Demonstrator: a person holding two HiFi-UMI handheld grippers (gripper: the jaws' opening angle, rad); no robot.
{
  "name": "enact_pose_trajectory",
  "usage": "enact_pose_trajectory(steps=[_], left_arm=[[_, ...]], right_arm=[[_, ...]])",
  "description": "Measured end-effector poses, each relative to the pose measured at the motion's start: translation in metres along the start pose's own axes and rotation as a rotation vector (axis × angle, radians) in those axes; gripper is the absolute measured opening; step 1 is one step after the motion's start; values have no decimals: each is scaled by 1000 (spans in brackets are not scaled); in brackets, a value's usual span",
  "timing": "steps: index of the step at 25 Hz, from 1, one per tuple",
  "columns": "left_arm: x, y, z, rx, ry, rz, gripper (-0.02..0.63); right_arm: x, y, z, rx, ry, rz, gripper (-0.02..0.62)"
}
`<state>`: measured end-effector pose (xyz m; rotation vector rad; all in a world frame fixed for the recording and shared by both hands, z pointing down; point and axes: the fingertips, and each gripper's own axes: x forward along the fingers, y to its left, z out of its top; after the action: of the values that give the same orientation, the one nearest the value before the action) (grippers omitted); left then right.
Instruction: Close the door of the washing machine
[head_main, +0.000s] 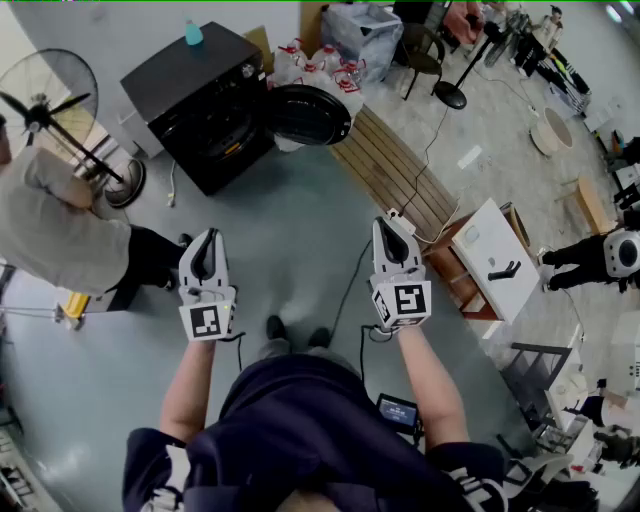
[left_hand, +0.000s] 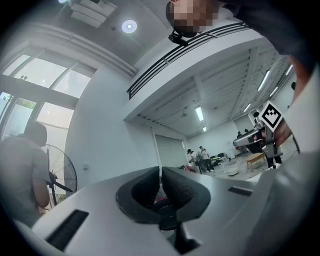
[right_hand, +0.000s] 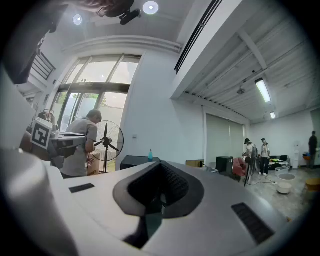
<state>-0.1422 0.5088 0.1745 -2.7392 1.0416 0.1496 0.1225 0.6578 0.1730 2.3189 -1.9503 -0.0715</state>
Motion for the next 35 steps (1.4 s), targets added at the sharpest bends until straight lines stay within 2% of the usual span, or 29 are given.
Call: enact_pose_trajectory(steps=[17,26,35], left_arm=[[6,-4,-5,8,5,-14,37],[17,-23,-14,5,19,-34,37],[30,-53,-19,-10,38,-38,35]], right_arm=[[0,-4,-9,17,1,-19,20],[-6,-15,-18,19,7,-2,20],[-11,-44,-29,21,15,12,20]])
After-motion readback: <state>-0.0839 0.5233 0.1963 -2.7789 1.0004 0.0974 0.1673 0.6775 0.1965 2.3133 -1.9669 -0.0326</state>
